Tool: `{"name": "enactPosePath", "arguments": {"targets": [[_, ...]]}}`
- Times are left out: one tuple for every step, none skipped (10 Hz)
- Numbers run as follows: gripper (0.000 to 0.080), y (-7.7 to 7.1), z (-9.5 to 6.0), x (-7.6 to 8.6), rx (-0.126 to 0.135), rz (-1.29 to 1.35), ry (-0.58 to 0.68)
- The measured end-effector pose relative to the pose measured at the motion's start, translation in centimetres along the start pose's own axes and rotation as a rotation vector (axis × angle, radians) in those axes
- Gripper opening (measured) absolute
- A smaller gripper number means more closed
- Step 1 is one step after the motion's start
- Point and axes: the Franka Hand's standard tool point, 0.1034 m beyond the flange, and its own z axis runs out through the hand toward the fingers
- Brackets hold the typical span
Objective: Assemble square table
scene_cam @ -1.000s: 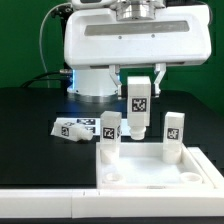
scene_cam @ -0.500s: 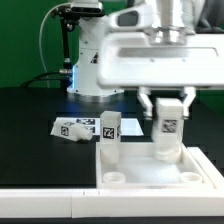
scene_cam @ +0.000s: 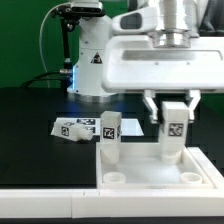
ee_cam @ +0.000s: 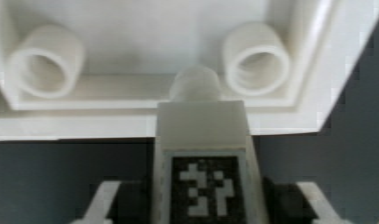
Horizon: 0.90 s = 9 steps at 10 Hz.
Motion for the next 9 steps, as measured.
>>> {"name": "enactPosePath", "arguments": {"targets": [[0.0284,-0.5,0.4,0.1,0.001,0.005,0.004],[0.0284,-1.1,1.1,-0.5,0.001,0.003,-0.001],[0.0284,-1.3,1.6,-0.9,0.001,-0.001,-0.003],[0.0284,-1.8,1.8,-1.1,0.003,0.003,-0.001],[0.0284,-2.3,2.1,-1.3,0.006,-0.001,0.008],[0.0284,-2.4,2.3,-1.6,0.005,-0.004,0.002],[0.0284,-2.5,2.5,-1.8,0.005,-0.004,0.000],[0.0284,-2.8,2.6,-2.0,0.007,-0.004,0.000],[0.0284,-2.9,2.8,-1.9,0.004,-0.005,0.019]]}}
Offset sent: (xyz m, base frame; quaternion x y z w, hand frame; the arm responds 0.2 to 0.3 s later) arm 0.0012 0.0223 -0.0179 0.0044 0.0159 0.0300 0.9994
